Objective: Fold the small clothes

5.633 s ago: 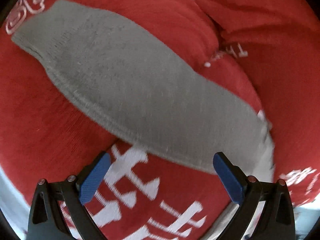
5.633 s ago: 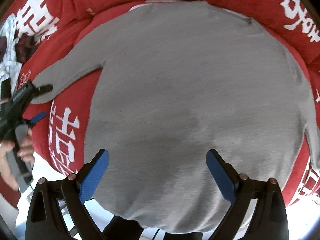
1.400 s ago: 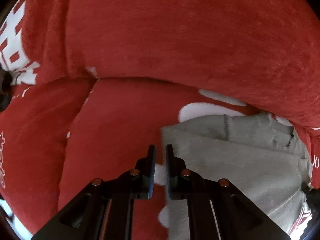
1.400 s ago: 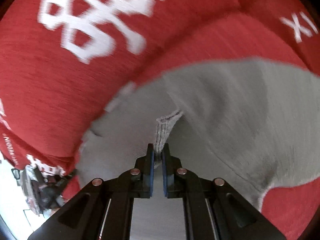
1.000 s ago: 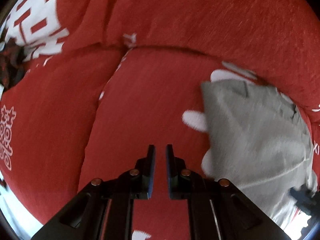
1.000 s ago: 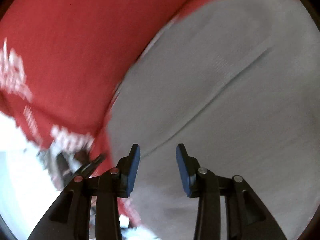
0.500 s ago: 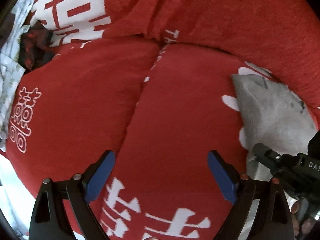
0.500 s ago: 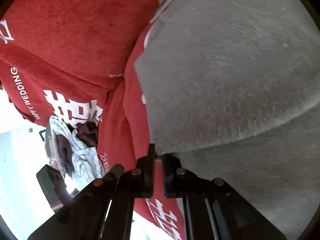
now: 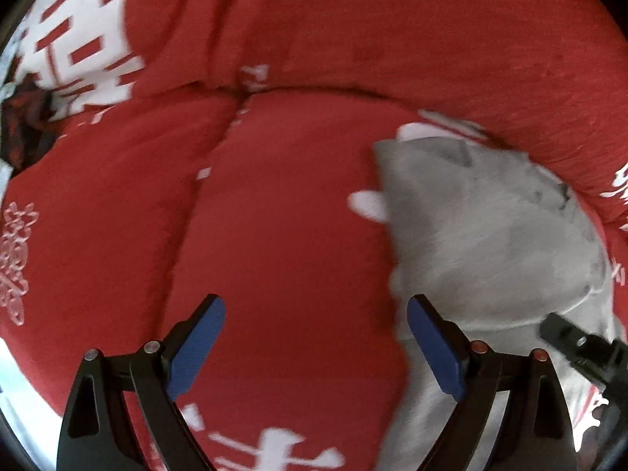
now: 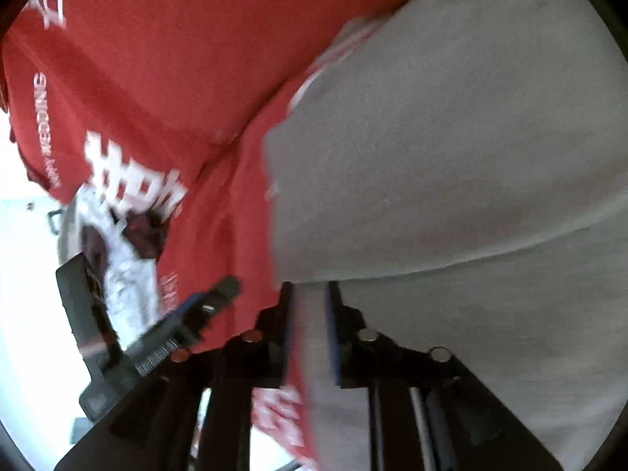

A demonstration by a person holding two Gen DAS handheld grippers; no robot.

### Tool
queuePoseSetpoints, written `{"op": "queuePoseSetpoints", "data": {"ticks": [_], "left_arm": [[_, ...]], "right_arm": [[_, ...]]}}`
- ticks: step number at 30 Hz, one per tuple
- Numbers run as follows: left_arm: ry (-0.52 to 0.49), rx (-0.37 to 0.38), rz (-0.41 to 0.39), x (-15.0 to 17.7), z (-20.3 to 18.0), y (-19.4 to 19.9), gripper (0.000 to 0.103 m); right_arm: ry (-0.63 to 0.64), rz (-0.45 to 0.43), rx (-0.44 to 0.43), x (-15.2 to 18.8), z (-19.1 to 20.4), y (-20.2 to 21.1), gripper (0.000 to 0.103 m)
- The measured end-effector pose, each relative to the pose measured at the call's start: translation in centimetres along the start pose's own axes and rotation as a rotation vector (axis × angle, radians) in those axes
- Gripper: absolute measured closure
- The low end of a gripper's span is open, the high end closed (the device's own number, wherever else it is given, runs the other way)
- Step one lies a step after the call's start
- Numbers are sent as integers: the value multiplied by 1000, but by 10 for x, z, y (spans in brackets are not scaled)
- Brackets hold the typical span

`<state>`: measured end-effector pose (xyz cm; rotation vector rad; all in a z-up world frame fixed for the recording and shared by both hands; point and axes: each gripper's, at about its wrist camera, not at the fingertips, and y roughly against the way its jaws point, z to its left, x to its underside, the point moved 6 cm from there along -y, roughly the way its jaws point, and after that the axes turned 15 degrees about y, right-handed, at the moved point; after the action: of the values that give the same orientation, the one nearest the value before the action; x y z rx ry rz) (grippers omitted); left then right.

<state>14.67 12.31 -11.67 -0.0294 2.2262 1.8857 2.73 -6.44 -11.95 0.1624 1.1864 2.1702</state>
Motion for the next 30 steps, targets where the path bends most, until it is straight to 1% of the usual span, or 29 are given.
{"op": "queuePoseSetpoints", "data": {"ticks": [3,5,6,7,9,10,11,12,14,15,18,21,23,24,25,26,27,29,30], "left_arm": [[-32,-1,-5,1,-24,-11,9],[-63,-35,-2,5,-37,-26,9],[-72,-49,6,9,-41,-32,9],[-74,-54,11,10,-42,-35,9],[-75,-56,12,14,-44,-39,8],[-77,-61,7,14,-45,-39,8],[-84,-63,4,15,-45,-40,8],[-88,-63,5,15,-46,-40,8],[-90,-69,6,15,-46,-42,5],[-90,-76,6,14,-46,-42,5],[-90,-105,6,14,-50,-40,5],[-108,-141,5,17,-53,-31,5],[-124,-146,7,21,-57,-24,5],[-130,-147,6,24,-59,-19,5],[-133,-147,6,25,-60,-16,5],[-135,-146,5,29,-61,-11,5],[-133,-147,5,33,-63,-6,5],[-129,-143,6,38,-67,2,5],[-127,-139,6,40,-70,6,5]], "right_arm": [[-146,-94,140,-7,-77,54,76],[-259,-137,212,-8,-121,77,74],[-335,-165,226,-7,-145,87,73],[-380,-181,232,-7,-158,92,72],[-432,-225,205,-13,-178,98,73],[-433,-230,204,-17,-181,99,73],[-427,-230,202,-21,-184,100,77],[-417,-231,205,-25,-186,102,96],[-394,-227,219,-26,-186,104,96],[-382,-209,236,-24,-188,105,96],[-402,-178,225,-13,-193,105,96],[-374,-136,290,-5,-192,120,96],[-330,-114,294,-1,-189,130,95],[-308,-105,292,3,-189,136,95],[-280,-92,294,7,-186,143,92],[-262,-82,296,13,-186,150,85],[-249,-74,294,18,-184,154,75],[-227,-60,285,27,-178,157,66],[-218,-51,277,32,-175,160,66]]}}
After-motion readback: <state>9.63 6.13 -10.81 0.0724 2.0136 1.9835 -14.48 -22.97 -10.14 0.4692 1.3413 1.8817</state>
